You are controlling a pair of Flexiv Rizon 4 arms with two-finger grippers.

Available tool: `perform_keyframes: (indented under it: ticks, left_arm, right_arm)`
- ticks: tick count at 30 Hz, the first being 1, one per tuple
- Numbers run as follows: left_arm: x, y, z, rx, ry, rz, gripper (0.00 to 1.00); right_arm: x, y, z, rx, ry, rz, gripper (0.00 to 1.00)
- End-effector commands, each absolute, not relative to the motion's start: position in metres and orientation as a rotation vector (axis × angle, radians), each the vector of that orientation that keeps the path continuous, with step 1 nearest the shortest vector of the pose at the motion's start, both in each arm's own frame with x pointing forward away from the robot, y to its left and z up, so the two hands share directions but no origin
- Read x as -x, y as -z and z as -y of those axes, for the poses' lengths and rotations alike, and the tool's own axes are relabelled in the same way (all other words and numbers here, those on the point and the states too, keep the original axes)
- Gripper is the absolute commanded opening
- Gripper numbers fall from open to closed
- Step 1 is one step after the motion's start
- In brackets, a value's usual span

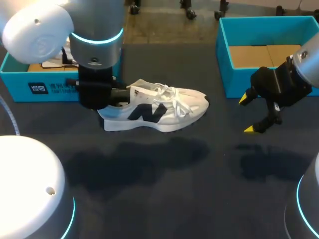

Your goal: Take the shoe out of the shoebox, open the shoe tongue, remove and reinsert the insole, then place the shoe into the shoebox

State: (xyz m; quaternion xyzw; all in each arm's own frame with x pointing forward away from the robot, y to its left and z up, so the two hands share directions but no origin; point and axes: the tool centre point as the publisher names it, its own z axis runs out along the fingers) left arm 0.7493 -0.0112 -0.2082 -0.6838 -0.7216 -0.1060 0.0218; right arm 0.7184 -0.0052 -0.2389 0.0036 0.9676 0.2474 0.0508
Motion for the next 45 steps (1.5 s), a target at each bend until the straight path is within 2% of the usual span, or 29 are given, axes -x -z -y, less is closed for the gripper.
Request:
perform_keyframes:
  ticks: [1,28,45]
  left_arm:
    - [-0.752,0.208,0.019,2.109,0.340,2.227,0.00]
    - [-0.752,0.208,0.019,2.109,0.340,2.227,0.00]
    - [-0.742,0.242,0.049,2.152,0.155,2.285,0.00]
  right_arm:
    - [-0.718,0.239,0.005,-0.012,-0.750,-2.944,1.00]
    - [-0.718,0.239,0.005,-0.012,-0.750,-2.944,1.00]
    - [-0.718,0.239,0.005,-0.012,-0.750,-2.944,1.00]
